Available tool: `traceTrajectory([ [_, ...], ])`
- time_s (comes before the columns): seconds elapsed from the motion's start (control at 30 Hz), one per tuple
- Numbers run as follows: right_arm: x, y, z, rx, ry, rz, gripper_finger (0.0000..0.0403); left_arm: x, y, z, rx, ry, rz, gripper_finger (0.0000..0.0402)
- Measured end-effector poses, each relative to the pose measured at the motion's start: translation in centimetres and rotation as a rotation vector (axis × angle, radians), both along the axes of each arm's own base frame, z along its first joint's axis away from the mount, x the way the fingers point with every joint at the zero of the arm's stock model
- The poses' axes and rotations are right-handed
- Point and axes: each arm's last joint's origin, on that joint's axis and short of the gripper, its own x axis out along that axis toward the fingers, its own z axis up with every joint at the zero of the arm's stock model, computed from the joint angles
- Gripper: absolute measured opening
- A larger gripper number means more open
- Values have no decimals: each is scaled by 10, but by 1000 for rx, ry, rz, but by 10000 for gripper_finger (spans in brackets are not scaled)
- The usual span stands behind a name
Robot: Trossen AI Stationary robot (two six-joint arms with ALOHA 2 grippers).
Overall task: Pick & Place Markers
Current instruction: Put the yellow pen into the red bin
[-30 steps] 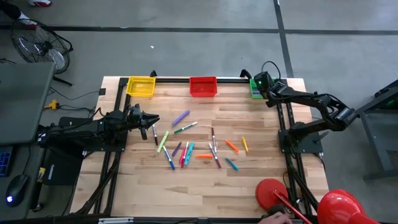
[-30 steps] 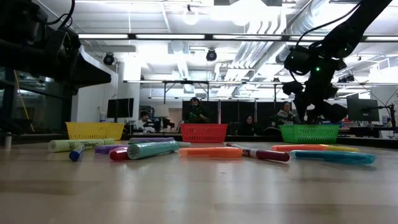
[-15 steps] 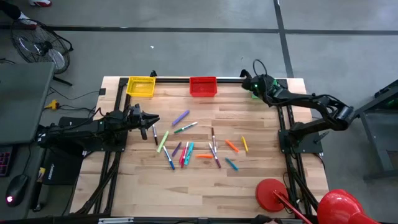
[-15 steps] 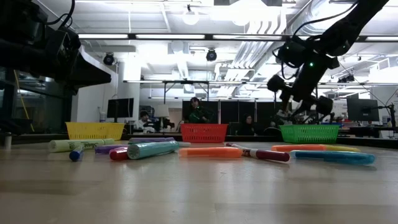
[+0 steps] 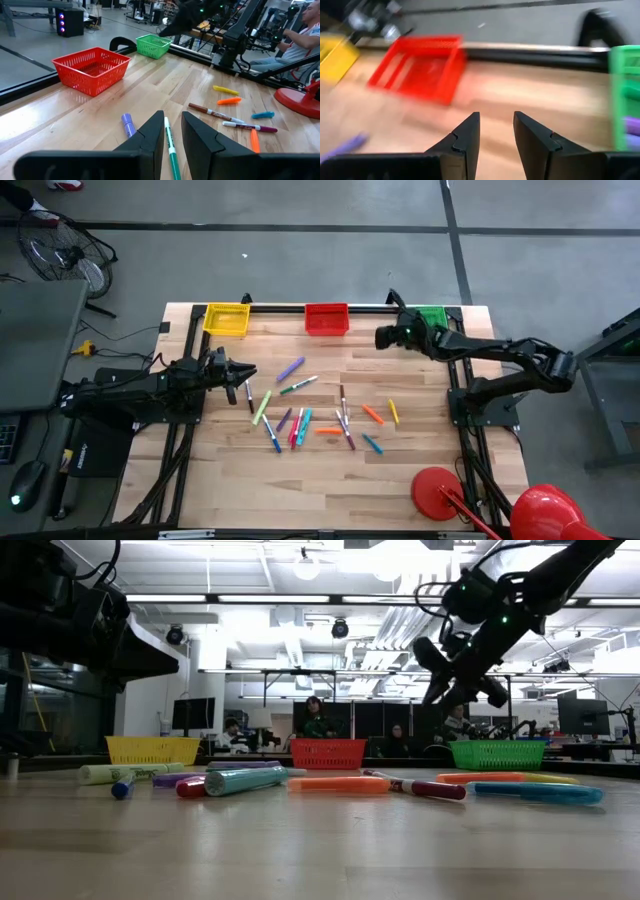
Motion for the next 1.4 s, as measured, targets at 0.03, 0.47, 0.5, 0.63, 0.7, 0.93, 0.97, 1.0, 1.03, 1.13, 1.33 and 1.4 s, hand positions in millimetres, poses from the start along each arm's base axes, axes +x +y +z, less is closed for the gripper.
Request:
traceTrajectory([
  [0.03,3,4,0,4,2,47,108,0,0,0,0,0,0,64],
  [0.47,22,73,-12,244,69,438,108,0,0,0,0,0,0,64],
  [0.5,23,79,-13,264,70,458,108,0,0,0,0,0,0,64],
  [0.63,23,99,-16,378,89,532,108,0,0,0,0,0,0,64],
  [0.7,20,108,-19,435,126,532,108,0,0,0,0,0,0,64],
  [0.93,6,128,-29,540,276,398,108,0,0,0,0,0,0,64],
  [0.97,5,130,-30,540,288,378,108,0,0,0,0,0,0,64],
  [1.0,4,132,-30,541,297,359,108,0,0,0,0,0,0,64],
  [1.03,2,134,-31,544,307,342,108,0,0,0,0,0,0,64],
  [1.13,1,137,-26,527,361,306,108,0,0,0,0,0,0,64],
  [1.33,2,139,-3,475,532,231,108,0,0,0,0,0,0,64],
  [1.4,7,139,1,480,574,225,110,0,0,0,0,0,0,64],
])
